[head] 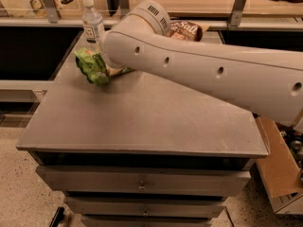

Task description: Move green rice chip bag near blue plastic bottle

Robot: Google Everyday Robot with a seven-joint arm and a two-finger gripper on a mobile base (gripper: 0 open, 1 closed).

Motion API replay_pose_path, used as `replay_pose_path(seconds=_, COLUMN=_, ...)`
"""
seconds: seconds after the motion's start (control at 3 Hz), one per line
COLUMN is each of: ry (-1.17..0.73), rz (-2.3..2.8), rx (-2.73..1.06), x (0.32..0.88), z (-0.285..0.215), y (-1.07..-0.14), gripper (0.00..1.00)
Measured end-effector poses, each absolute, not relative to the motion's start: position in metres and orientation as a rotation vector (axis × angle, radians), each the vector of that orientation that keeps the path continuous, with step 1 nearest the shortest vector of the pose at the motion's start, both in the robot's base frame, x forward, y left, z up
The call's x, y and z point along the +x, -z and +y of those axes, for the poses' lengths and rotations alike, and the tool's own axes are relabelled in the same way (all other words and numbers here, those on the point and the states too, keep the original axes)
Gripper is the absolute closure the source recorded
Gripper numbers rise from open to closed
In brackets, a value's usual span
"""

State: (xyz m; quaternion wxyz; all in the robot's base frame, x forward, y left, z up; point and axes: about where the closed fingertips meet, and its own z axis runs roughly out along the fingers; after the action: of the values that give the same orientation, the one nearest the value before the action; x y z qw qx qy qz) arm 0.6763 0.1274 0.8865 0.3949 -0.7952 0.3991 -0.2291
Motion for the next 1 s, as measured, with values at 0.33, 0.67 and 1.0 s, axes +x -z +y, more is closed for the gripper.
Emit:
replay_pose_path(seconds=0.33, ry=0.600, rz=0.997, rx=-2.015, x=0.7087, z=0.1271, y=-0.8780, gripper=1.00)
replay_pose_path(seconds=0.67, ry=0.590, rz=0.991, rx=-2.016, x=0.7136, z=0.1327, y=-0.8742, gripper=1.00)
replay_pose_path(seconds=1.0, ry=0.573, rz=0.992, rx=-2.020, x=0.7162, z=0.1361, y=-0.8708, gripper=0.86)
